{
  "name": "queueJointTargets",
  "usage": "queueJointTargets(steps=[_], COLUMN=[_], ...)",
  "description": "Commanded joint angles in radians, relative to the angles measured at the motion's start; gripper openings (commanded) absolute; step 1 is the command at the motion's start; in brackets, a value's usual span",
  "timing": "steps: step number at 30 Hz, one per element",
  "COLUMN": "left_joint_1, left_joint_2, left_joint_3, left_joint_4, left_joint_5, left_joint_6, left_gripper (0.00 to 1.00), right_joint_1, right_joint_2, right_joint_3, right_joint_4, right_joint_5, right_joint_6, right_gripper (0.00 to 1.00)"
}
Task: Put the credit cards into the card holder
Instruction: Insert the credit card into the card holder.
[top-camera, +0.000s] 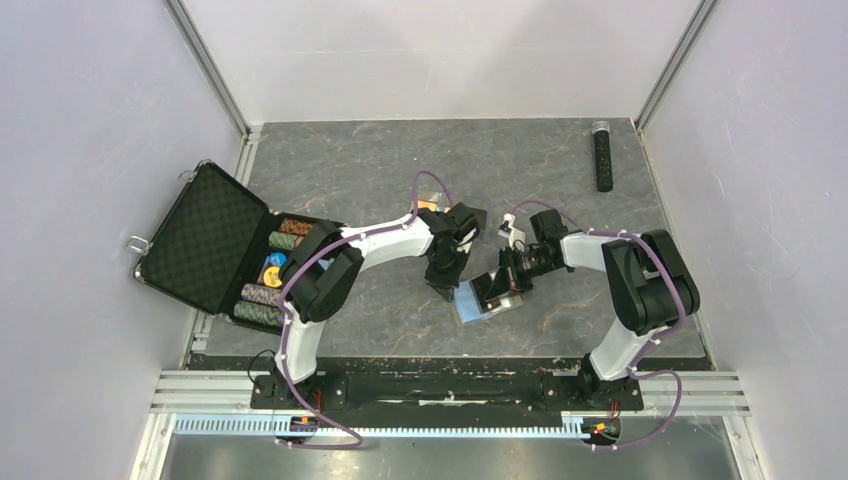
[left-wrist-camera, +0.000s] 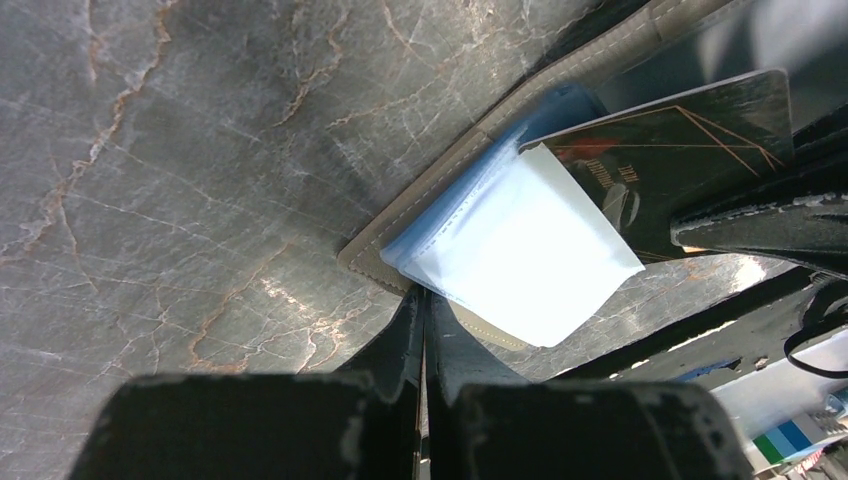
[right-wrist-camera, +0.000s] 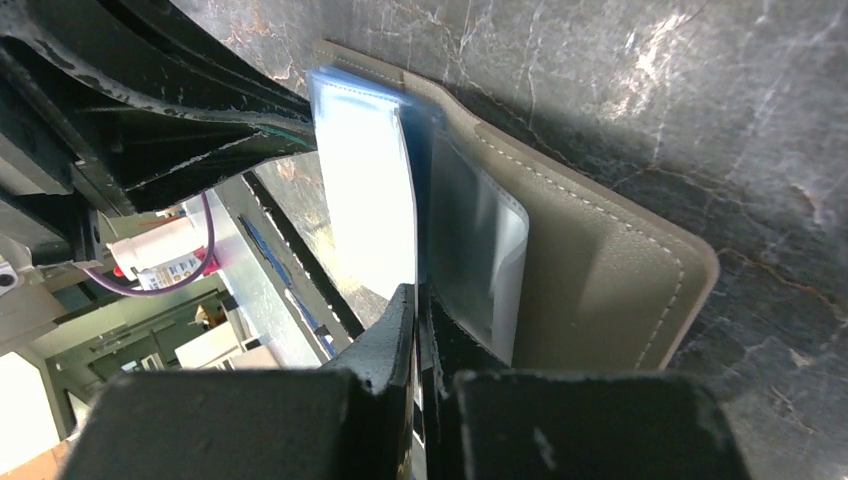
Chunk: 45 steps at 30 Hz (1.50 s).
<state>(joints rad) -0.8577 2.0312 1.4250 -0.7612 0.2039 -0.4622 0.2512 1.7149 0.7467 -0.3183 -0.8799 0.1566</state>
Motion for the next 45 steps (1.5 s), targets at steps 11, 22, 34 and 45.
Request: queueJointTargets(steps=[11,22,34,45], left_joint_1=[-0.014,-0.015,-0.014,-0.015], left_joint_2=[0.063,0.066,0.069,0.072], left_joint_3=[-0.011,-0.012,-0.009,-0.005], left_joint_4=[0.019,0.019,0.019,0.018], left_joint_5=[0.025,0.028,0.029,0.029], left_joint_6=[0.027,0.022,0.019,0.022], left_gripper=[0.02,0.02,0.02,0.02], right_joint_1=[0.007,0.015,0.080,0.100], right_joint_2=[0.005,0.007,0.014,-0.036], right_joint_3=[-0.056,-0.054,-0.044,0.077], right_joint_4=[0.031,0.091,0.121,-0.140], right_joint_5=[-0.005,0.015,0.036,0.266], right_joint_6=[0.046,0.099,0.157,0.006], right_gripper=[0.00,0.06,0.10,0.41])
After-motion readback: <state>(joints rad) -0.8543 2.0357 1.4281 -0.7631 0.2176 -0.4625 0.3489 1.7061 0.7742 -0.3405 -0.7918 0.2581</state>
